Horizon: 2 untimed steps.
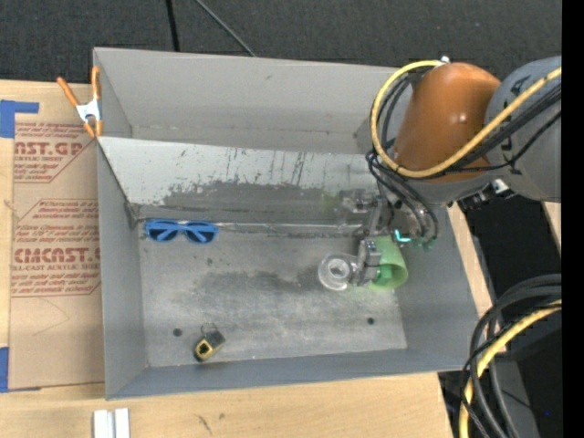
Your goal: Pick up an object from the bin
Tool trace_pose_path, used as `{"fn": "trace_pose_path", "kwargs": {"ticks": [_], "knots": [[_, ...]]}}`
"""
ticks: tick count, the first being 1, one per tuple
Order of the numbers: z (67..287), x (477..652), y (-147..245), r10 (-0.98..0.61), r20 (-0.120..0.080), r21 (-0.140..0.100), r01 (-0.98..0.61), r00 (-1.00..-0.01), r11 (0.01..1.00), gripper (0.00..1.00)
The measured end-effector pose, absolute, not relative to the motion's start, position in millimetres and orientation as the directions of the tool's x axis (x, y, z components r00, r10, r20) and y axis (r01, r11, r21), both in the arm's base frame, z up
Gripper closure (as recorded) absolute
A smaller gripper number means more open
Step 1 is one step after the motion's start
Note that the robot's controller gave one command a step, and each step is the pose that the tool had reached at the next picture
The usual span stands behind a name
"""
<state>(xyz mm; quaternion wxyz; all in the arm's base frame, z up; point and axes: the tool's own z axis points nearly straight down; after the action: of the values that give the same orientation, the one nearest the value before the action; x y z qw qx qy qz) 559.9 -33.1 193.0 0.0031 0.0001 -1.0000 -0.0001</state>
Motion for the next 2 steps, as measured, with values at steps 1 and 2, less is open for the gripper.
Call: {"fn": "trace_pose_path", "kwargs": {"ticks": [1, 2], "knots": [[66.5, 553.4, -132.7, -0.267, 0.003, 0.006, -0.266, -0.964, 0.964, 0.00], [69.2, 555.3, -125.2, -0.272, -0.001, 0.014, -0.272, -0.962, 0.962, 1.00]]}}
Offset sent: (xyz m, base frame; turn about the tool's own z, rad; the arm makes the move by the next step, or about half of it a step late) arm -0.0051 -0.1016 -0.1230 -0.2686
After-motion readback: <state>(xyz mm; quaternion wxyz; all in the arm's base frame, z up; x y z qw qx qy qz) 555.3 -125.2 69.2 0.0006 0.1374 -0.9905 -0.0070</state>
